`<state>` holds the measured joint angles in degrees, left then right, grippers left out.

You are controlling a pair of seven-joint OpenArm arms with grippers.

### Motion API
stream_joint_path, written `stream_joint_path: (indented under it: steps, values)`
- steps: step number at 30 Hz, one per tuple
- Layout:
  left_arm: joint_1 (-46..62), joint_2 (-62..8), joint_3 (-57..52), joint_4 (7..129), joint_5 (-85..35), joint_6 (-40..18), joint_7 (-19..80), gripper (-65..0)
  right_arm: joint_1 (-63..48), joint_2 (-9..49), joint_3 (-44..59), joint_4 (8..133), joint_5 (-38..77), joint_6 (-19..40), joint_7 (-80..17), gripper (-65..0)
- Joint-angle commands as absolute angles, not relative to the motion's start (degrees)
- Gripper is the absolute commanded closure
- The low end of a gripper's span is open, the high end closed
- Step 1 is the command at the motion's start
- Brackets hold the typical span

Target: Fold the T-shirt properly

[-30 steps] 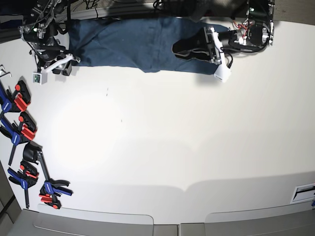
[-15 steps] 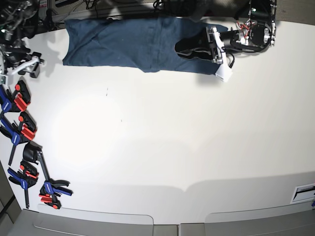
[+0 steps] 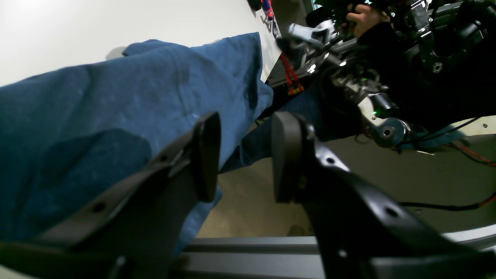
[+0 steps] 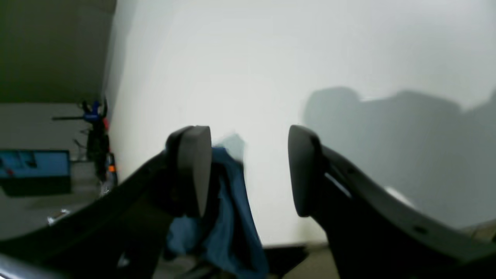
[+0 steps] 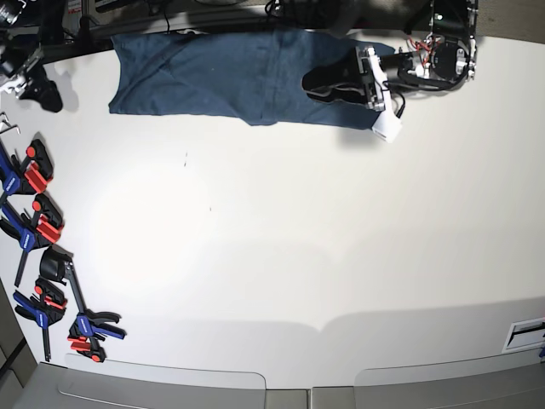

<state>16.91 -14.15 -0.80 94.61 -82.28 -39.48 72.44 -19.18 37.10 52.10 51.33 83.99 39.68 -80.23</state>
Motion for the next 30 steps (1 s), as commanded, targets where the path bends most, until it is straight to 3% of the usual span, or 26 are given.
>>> stream_joint_path:
  steps: [1,13,30]
  values:
    - [16.3,-14.5,-0.9,95.6,-83.8,-40.0,72.0,-20.7,-19.0,38.4,51.1,50.8,85.0,40.0,-80.0,-29.9]
    - [15.9,-14.5,-0.9,95.6,-83.8,-40.0,72.0,-20.7,-19.0,35.7,39.5,49.5,85.0,40.0,-80.0,-34.3]
    - [15.9,-14.5,-0.9,95.6,-81.8,-40.0,71.3,-20.7,-19.0,35.7,39.3,51.0,85.0,40.0,-80.0,-34.3]
